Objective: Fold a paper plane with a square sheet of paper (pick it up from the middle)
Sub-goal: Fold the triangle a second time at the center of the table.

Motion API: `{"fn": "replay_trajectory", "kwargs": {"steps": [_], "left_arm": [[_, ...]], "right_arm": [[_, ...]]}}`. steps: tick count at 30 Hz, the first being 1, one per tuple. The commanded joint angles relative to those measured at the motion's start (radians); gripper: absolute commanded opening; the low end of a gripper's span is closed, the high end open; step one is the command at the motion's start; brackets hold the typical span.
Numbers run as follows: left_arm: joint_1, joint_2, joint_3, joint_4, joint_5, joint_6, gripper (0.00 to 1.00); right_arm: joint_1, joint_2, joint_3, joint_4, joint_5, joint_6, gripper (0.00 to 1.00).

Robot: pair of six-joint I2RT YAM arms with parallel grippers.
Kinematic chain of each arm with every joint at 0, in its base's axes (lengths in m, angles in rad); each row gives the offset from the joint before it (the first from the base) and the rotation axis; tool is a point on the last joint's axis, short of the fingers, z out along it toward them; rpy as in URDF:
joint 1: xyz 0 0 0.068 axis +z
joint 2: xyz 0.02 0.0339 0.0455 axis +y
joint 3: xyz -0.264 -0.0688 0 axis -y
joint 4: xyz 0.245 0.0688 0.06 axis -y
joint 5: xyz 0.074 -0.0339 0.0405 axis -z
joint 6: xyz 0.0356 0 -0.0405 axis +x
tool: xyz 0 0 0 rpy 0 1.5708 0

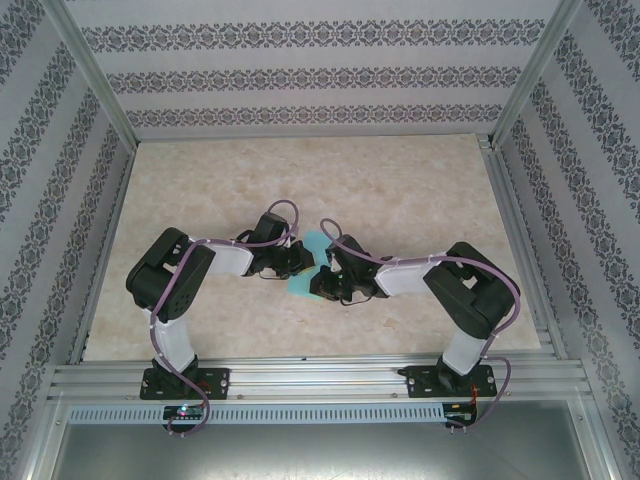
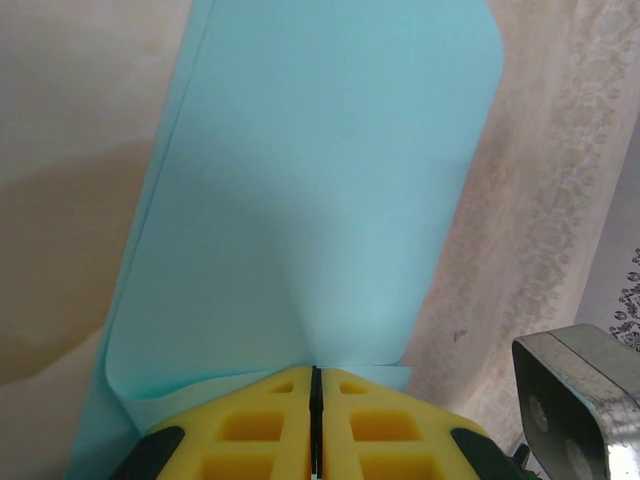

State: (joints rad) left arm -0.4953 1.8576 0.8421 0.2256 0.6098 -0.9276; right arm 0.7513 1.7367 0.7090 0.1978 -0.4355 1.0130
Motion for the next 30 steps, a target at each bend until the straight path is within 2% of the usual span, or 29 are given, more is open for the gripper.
{"fn": "replay_trajectory", "kwargs": {"steps": [1, 8, 16, 20, 25, 30], "left_arm": [[0.001, 0.018, -0.027, -0.045, -0.02, 0.025, 0.14], [-0.002, -0.038, -0.002, -0.055, 0.044, 0.065, 0.22], [-0.027, -0.076, 0.005, -0.078, 0.024, 0.078, 0.25], [-0.027, -0.038, 0.014, -0.074, 0.014, 0.084, 0.24], [-0.011, -0.004, -0.001, -0.092, -0.085, 0.08, 0.19], [0.035, 0.009, -0.021, -0.075, -0.083, 0.078, 0.19]], "right_arm": [[0.002, 0.021, -0.092, -0.013, 0.002, 0.043, 0.11], [-0.003, 0.027, -0.098, -0.017, 0.01, 0.026, 0.09], [-0.005, 0.043, -0.079, -0.035, 0.009, 0.009, 0.06], [-0.006, 0.047, -0.075, -0.041, 0.005, 0.004, 0.05], [-0.005, 0.046, -0.074, -0.064, 0.013, -0.009, 0.03], [-0.006, 0.054, -0.071, -0.088, 0.019, -0.023, 0.01]]}}
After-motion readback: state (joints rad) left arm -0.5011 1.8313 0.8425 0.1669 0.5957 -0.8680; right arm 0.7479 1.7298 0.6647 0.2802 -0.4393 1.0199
